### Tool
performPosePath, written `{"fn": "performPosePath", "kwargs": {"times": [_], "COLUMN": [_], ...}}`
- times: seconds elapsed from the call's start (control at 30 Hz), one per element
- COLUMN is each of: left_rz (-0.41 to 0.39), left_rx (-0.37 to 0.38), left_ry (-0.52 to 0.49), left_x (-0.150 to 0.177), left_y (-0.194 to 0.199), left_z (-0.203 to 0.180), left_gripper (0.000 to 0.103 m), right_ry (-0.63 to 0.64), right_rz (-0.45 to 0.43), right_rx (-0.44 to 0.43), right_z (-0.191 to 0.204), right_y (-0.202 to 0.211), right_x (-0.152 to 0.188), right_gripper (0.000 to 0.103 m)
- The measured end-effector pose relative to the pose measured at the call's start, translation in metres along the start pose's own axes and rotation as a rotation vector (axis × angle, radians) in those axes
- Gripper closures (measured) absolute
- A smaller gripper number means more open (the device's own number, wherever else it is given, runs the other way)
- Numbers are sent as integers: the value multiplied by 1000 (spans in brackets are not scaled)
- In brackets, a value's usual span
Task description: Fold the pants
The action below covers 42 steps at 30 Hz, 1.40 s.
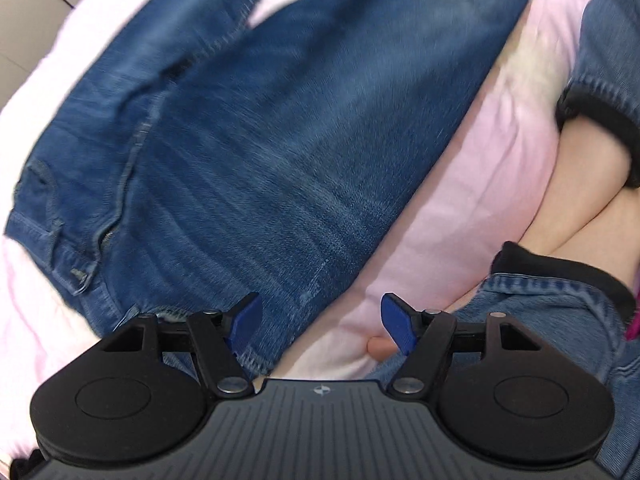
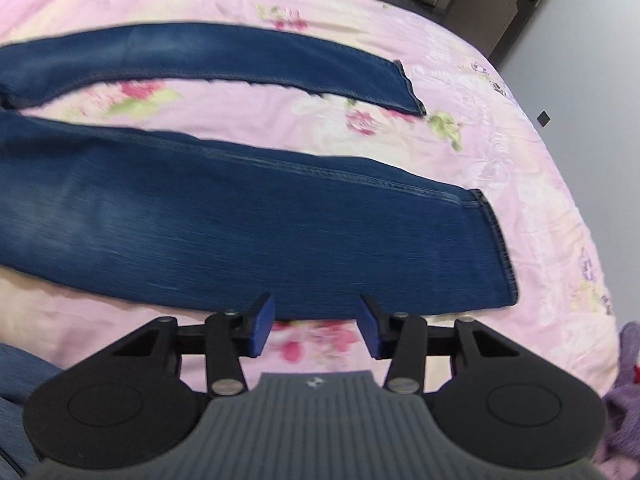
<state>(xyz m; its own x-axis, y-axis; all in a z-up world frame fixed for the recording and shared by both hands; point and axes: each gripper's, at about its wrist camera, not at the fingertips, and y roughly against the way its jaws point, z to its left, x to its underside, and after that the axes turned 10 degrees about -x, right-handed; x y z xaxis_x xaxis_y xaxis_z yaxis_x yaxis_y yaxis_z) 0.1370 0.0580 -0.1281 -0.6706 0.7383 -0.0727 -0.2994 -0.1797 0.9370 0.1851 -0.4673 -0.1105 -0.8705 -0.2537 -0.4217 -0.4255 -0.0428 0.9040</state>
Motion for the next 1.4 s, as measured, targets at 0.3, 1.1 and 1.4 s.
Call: {"fn": "performPosePath", "kwargs": {"times": [0.3, 1.1, 1.4], "left_rz": [155, -298, -255], "left_rx": [-127, -479, -527], "left_ry": [-157, 329, 303], "left_x": [-24, -22, -107], "left_y": [-57, 82, 73], "left_z": [-32, 43, 144], "left_gripper": [22, 96, 96], "right_ry": [287, 524, 559], "right_rz": [161, -253, -231], "right_rx": [6, 375, 488], "right_z": [-39, -28, -28], "right_y": [-44, -30, -53], "right_x": [5, -22, -158], "right_gripper": [52, 103, 103]}}
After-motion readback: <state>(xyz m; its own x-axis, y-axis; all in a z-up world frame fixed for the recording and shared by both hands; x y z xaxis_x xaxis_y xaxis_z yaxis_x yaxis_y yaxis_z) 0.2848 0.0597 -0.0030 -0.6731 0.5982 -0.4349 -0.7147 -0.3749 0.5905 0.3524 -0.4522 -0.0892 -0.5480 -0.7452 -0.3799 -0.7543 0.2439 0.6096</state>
